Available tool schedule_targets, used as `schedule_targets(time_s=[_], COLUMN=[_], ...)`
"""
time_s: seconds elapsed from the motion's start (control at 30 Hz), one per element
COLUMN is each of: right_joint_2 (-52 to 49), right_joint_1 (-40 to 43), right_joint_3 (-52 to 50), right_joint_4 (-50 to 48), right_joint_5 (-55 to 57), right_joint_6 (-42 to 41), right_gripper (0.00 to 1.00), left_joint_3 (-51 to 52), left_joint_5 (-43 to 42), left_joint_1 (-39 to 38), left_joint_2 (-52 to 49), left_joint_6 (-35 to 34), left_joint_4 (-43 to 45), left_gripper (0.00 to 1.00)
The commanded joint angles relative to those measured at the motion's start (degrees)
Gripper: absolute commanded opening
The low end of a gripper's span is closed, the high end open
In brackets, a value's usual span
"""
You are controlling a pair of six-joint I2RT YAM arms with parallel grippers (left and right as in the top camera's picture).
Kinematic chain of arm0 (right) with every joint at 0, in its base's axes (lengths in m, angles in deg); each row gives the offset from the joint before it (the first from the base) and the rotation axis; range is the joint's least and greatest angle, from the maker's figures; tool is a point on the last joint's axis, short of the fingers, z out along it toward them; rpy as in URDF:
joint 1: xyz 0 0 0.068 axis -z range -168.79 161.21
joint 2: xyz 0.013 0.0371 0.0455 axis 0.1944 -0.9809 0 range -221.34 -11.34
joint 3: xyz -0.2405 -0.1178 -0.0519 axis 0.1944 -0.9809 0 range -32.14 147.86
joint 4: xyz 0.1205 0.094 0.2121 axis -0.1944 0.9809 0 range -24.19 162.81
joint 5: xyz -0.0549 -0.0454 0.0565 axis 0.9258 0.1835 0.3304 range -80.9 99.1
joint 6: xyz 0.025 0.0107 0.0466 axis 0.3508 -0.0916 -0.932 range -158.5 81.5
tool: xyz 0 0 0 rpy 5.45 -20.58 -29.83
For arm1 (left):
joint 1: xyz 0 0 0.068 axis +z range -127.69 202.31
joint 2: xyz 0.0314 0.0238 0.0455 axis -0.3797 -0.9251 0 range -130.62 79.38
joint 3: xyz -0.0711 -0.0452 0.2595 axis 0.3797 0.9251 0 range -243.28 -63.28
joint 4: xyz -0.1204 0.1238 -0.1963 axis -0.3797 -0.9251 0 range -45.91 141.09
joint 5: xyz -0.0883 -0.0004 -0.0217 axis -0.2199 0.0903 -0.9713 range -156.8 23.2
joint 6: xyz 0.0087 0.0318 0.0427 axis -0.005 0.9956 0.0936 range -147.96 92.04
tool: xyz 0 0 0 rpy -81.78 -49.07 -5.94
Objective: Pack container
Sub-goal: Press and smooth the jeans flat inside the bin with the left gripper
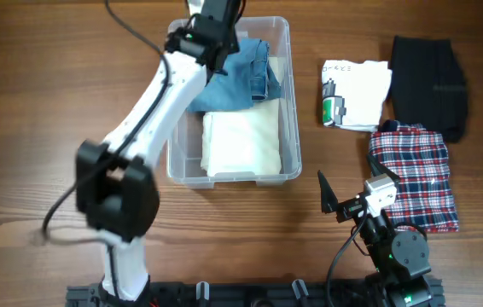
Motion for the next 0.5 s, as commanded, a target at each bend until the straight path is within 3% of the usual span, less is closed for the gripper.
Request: schedule_targets(time_s=[0.0, 0.47], right_joint_2=[0.2, 0.2], right_joint_1=[0.3, 0.3], right_joint_3=[-0.1, -0.1], right_joint_4=[-0.3, -0.3], right_joint_5=[-0.7, -0.7], right_joint_6=[0.1, 0.1], right_gripper=[1.00, 1.00], left_joint_3=[-0.2, 0.2], left_joint_5=[-7.0, -11.2], left_joint_1=[-3.0, -8.2], left_joint_2=[5.0, -9.3], left_joint_6=[0.2, -1.5], left_joint_4=[-0.1, -4.0], left_gripper=[0.22, 0.25])
